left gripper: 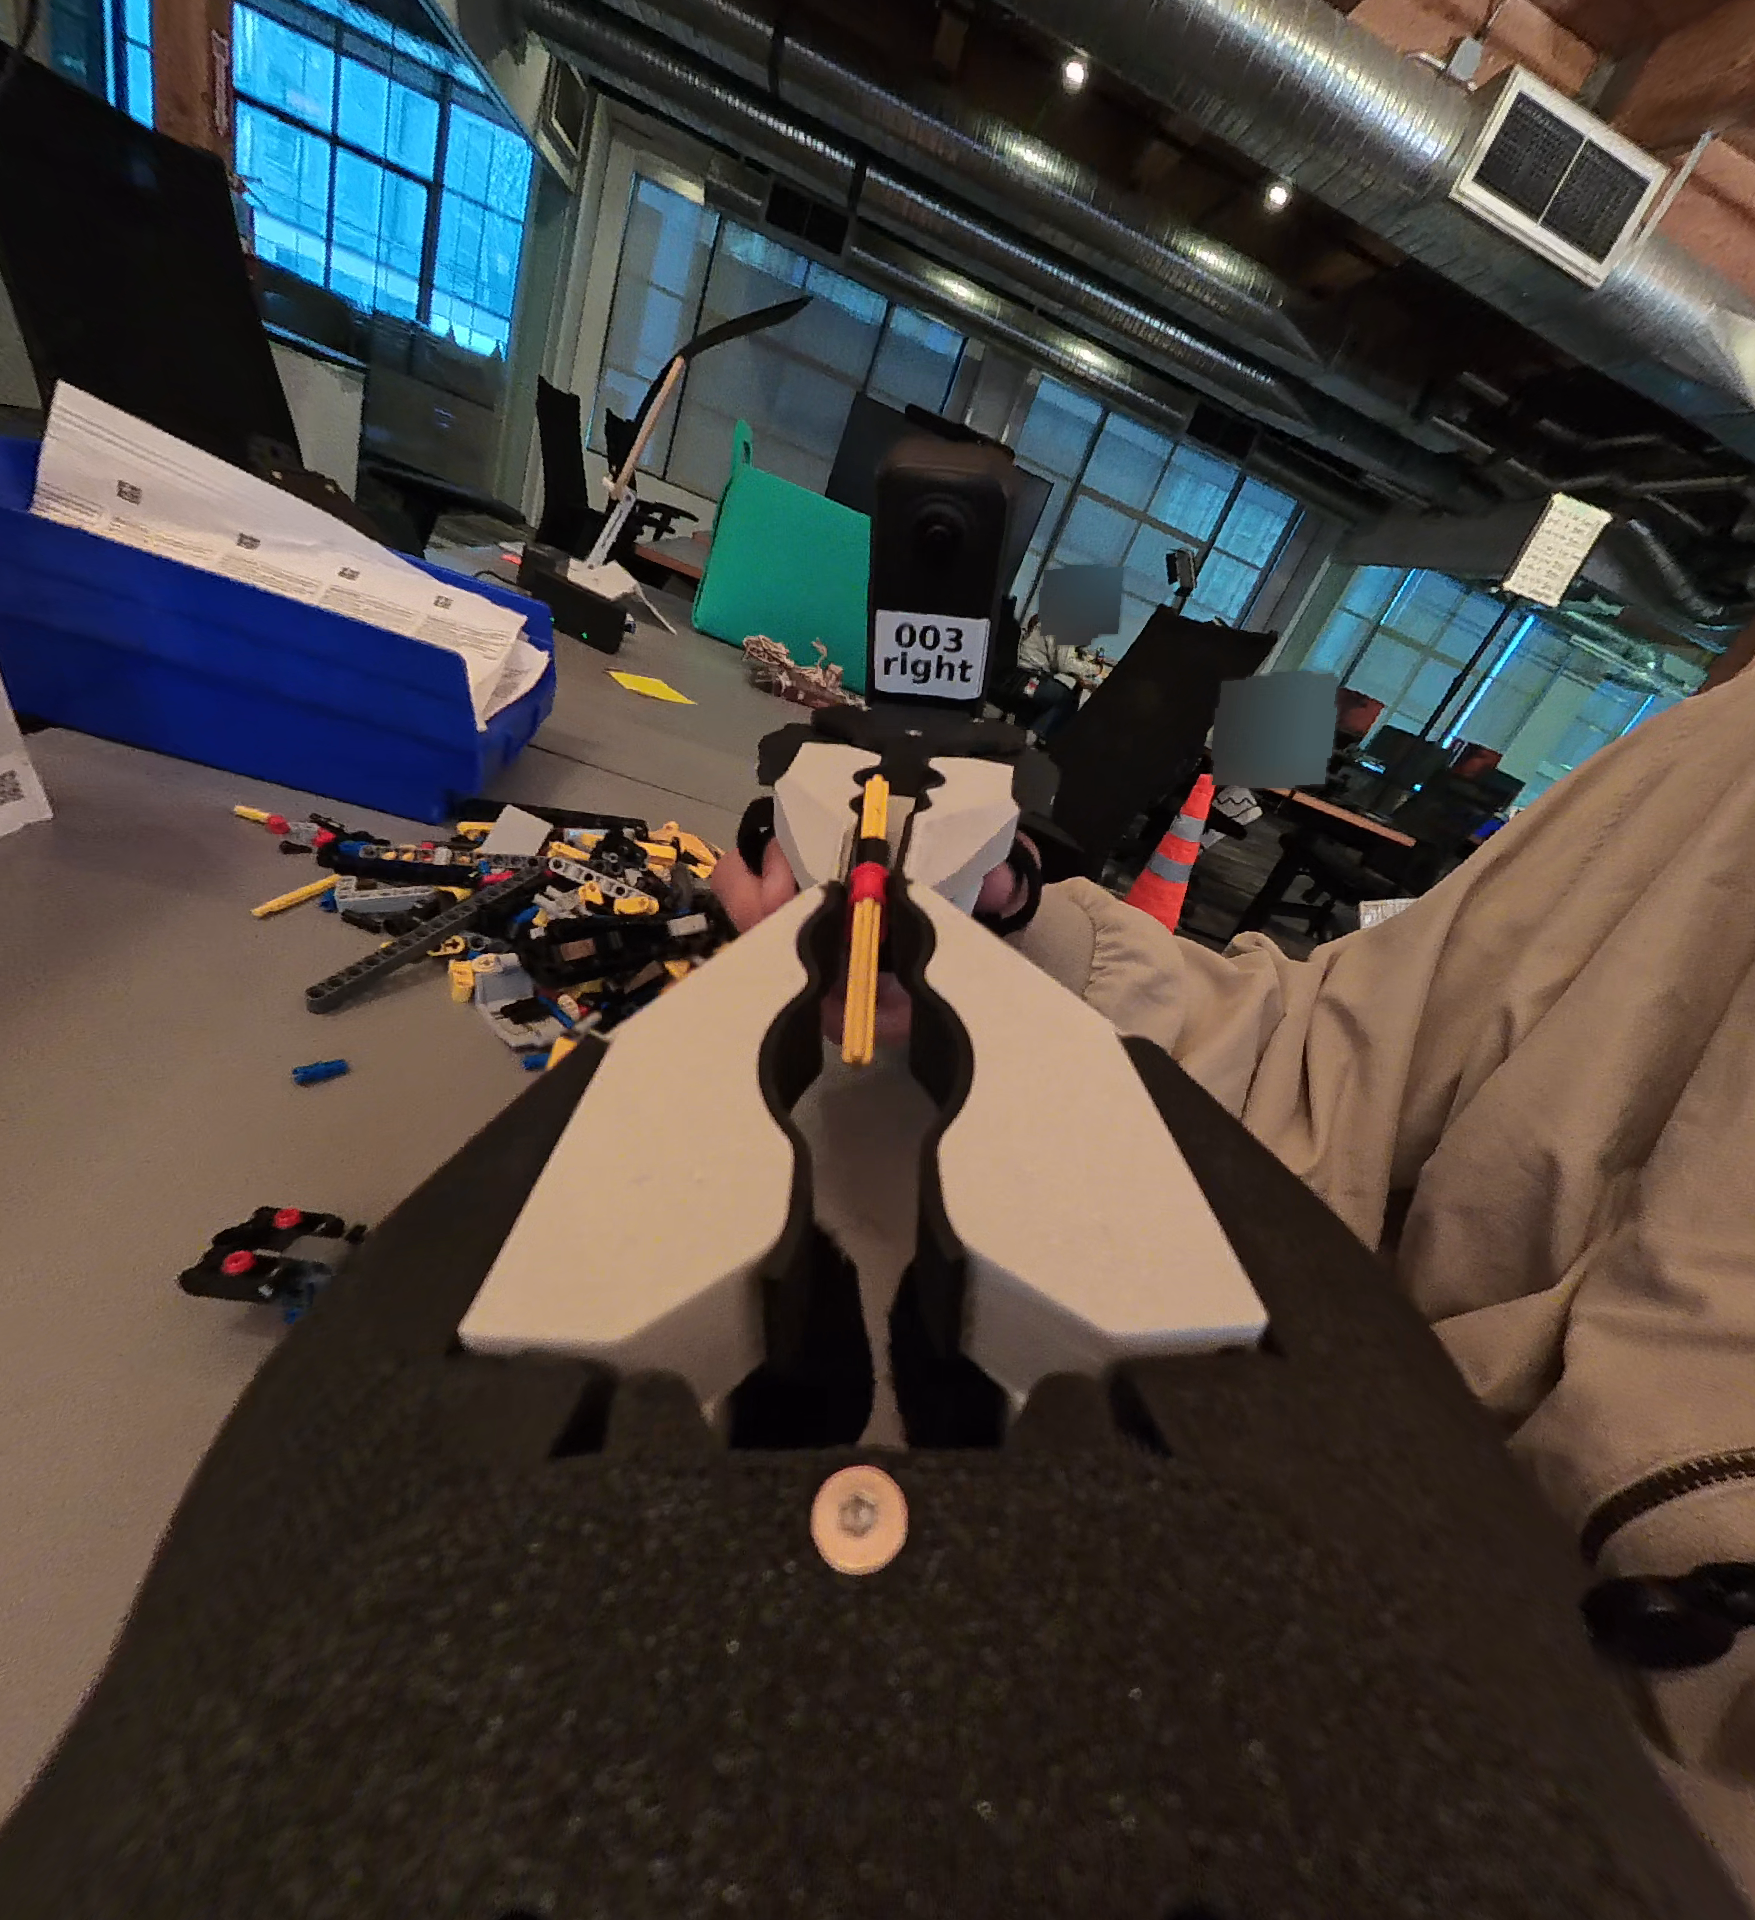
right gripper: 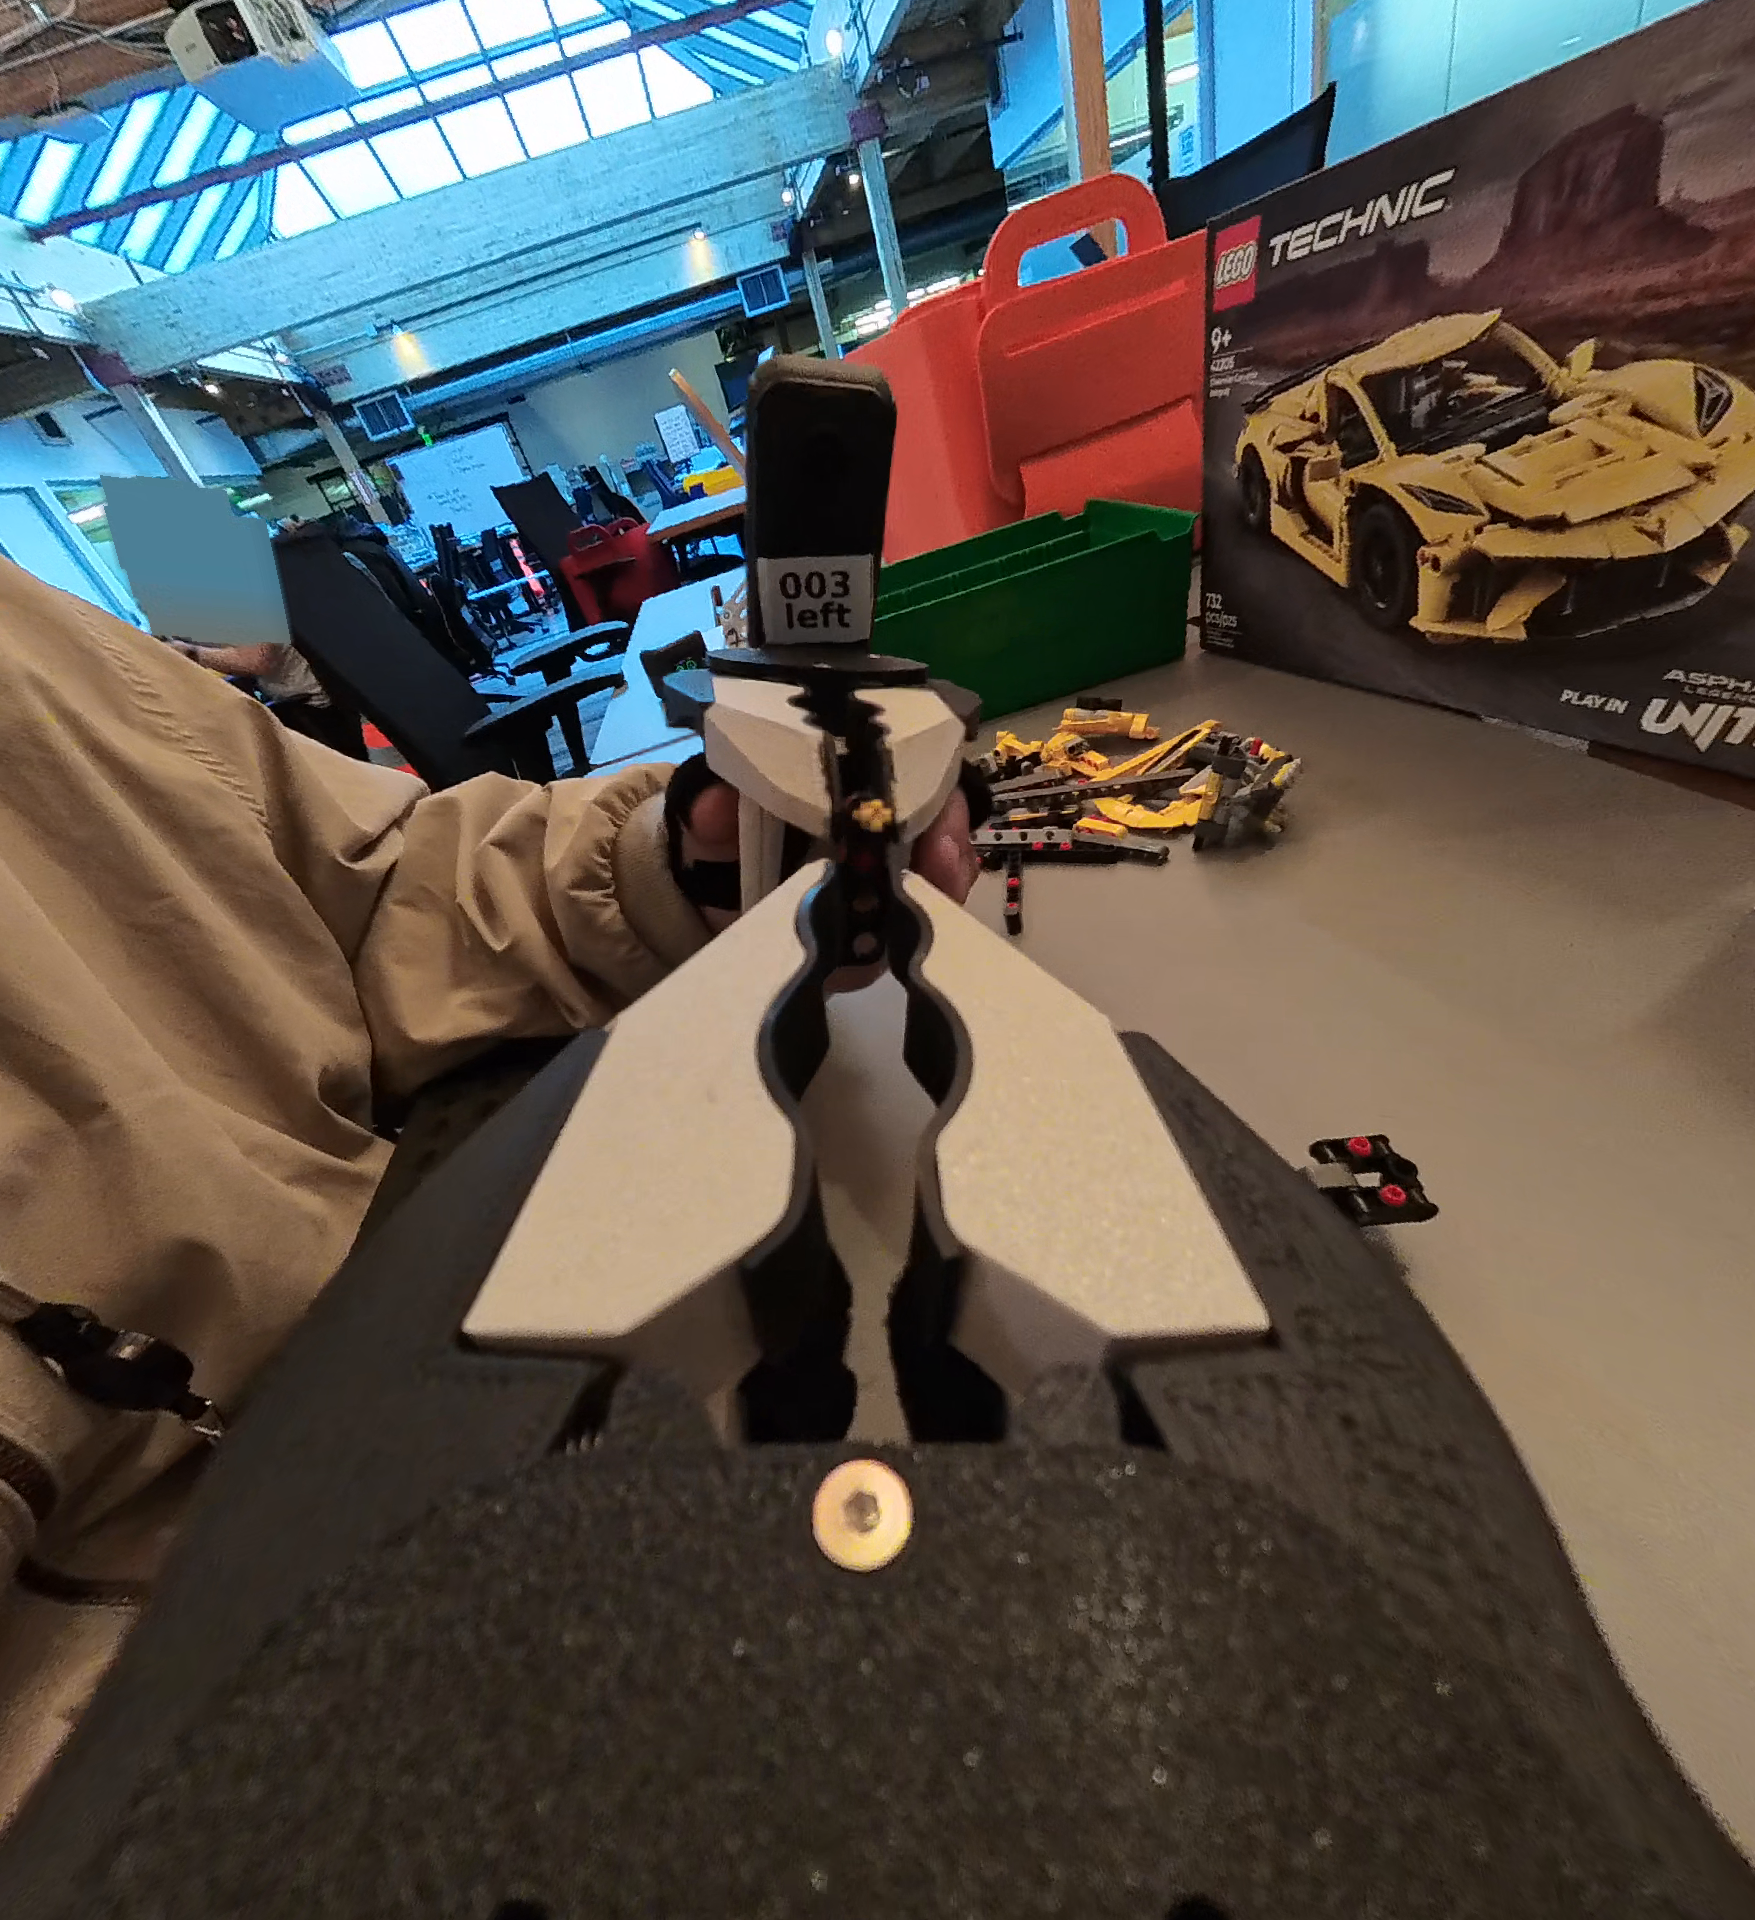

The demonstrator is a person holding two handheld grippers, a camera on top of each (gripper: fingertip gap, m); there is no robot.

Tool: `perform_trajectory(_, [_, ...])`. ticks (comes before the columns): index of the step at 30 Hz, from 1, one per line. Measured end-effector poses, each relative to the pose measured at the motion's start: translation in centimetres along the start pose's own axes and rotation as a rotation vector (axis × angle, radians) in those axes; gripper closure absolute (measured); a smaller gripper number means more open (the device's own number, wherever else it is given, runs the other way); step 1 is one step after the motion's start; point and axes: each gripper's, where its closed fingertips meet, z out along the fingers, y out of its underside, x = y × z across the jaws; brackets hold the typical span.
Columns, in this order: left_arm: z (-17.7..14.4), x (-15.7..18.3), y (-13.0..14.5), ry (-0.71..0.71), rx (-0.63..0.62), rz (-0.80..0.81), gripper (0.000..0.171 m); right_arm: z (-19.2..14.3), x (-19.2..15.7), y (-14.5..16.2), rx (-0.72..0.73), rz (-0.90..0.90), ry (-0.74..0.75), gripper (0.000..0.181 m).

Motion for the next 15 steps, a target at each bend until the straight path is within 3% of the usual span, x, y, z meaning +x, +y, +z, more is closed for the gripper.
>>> perform_trajectory(7, [-0.2, 0.7, 0.0, 0.013, -0.035, 0.052, 0.165, 0.1, -0.7, -0.3, 0.031, 0.011, -0.044, 0.174])
perform_trajectory(9, [-0.2, 0.8, 0.2, 0.021, -0.054, 0.049, 0.165, 0.0, -0.9, -0.9, 0.060, 0.002, -0.044, 0.158])
perform_trajectory(15, [0.0, 1.2, 1.0, 0.042, -0.117, 0.061, 0.166, 0.3, -1.3, 0.3, -0.010, -0.028, -0.060, 0.175])
